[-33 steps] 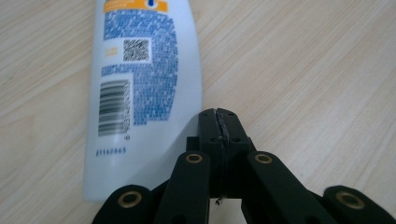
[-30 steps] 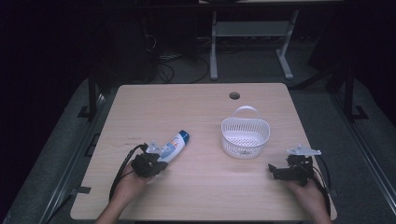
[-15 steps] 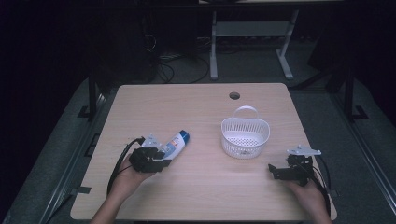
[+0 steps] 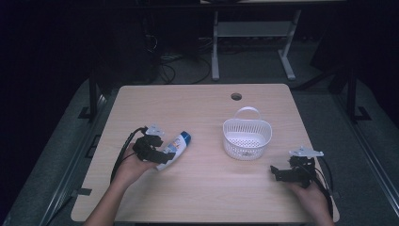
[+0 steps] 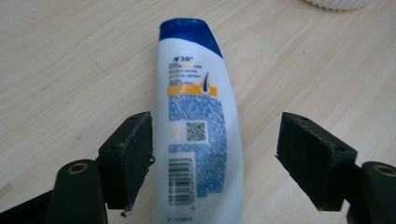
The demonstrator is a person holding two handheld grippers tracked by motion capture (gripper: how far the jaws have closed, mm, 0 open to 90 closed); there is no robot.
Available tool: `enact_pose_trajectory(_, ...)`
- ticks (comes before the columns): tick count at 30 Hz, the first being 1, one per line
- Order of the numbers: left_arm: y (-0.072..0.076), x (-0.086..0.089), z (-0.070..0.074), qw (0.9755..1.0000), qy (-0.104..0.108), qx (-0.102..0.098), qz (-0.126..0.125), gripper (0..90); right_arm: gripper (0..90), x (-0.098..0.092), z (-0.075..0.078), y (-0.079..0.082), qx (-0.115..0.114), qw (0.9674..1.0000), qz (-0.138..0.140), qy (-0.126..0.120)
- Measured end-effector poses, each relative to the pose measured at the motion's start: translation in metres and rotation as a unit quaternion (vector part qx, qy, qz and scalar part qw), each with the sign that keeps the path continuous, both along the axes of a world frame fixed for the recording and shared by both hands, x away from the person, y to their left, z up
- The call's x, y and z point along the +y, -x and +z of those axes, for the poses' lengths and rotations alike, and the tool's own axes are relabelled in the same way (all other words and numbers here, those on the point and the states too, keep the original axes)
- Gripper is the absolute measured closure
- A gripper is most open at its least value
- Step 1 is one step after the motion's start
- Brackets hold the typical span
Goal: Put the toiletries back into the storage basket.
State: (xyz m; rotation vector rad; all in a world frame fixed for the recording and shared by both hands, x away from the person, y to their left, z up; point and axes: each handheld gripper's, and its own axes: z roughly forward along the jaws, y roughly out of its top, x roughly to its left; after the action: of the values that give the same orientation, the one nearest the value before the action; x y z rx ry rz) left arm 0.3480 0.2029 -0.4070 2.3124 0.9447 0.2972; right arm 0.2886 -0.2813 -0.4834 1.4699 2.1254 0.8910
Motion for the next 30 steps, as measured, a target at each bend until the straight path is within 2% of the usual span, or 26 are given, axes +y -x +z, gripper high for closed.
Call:
enact_pose_trajectory(8, -0.019, -0.005, 0.000, 0.9995, -0.019, 0.025, -0.002, 17.9, 0.9, 0.000, 0.000, 0.001, 0.000, 1.0000, 0.002, 0.001)
enact_pose_trajectory(20, -0.045, -0.024, 0.002, 0.9979, -0.044, 0.046, -0.009, 17.9, 0.9, 0.000, 0.000, 0.001, 0.000, 1.0000, 0.002, 0.001)
enact_pose_trajectory(30, -0.062, -0.040, -0.003, 0.9963, -0.066, 0.055, 0.000, 18.0, 0.9, 0.000, 0.000, 0.001, 0.000, 1.0000, 0.002, 0.001)
